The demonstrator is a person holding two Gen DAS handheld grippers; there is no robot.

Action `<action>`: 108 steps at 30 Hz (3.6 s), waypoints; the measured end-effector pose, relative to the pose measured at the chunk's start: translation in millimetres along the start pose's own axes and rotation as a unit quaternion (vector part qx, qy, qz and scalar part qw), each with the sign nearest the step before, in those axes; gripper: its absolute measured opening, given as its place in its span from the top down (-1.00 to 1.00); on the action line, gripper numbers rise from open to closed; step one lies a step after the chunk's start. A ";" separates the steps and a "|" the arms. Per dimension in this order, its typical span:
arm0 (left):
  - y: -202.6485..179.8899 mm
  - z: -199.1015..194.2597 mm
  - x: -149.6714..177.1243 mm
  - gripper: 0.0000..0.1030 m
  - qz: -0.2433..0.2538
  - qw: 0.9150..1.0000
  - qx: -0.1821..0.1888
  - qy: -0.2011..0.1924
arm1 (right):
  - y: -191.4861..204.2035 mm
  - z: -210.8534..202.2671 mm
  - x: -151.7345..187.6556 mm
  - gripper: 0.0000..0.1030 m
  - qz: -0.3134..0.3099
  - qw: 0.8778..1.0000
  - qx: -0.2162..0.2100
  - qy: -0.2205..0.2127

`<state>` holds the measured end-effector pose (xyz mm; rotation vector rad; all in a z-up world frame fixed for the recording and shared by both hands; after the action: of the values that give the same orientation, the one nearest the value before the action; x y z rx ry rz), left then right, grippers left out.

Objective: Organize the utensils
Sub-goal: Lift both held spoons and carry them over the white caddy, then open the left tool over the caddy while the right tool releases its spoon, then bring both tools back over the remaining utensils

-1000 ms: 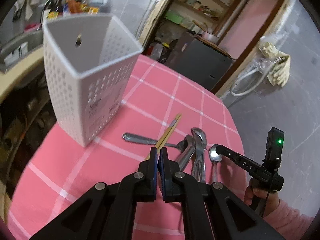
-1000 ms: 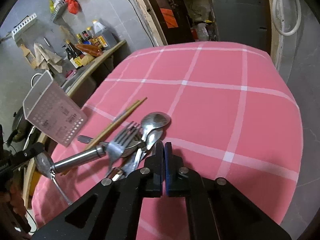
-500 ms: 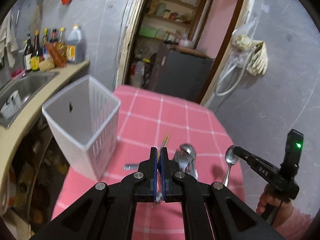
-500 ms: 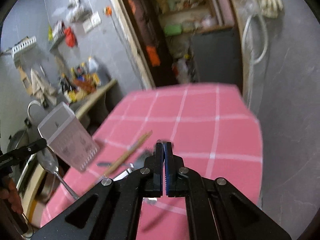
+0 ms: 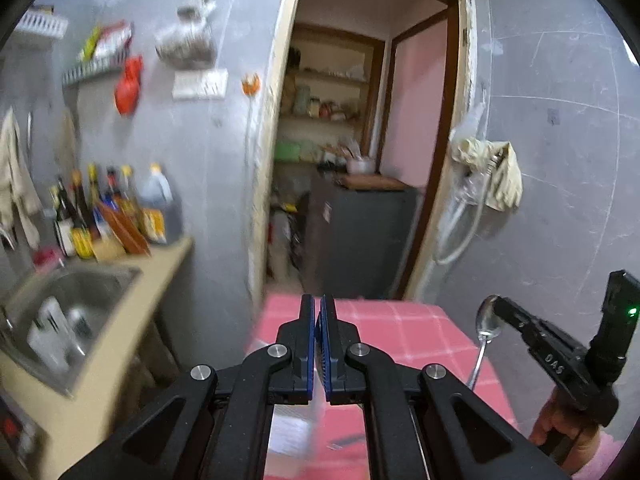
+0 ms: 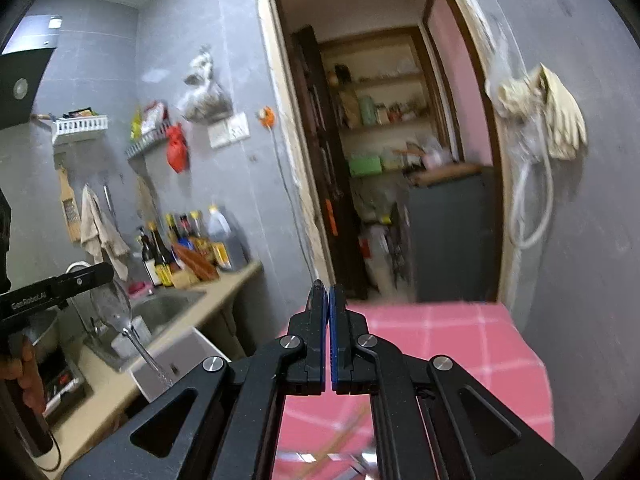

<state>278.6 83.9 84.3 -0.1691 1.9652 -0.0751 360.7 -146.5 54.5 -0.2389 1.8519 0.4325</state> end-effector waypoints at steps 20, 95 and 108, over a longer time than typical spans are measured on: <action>48.2 47.4 26.1 0.93 0.099 0.995 -0.018 0.017 | 119.6 78.7 48.4 0.96 -0.133 0.991 -0.019 0.012; -103.7 35.5 173.9 -0.99 0.012 0.999 -0.007 0.051 | -145.1 -48.9 133.0 -0.98 -0.008 0.988 0.043 0.151; -110.9 89.3 197.7 -0.91 0.018 0.991 0.000 0.135 | -163.5 11.2 184.8 -0.80 0.053 0.973 -0.013 0.224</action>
<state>294.6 -53.7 -116.0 -0.1285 2.2374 -0.0782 372.7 -281.5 -152.1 -0.2713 2.3109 0.5064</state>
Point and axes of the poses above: each gripper's, at about its wrist camera, not at the fingertips, and z roughly the way its jaws point, y to its left, x to its underside, the point moved 4 cm from there along z, roughly the way its jaws point, and after that the axes turned 1 degree about -z, right-handed, at the moved point
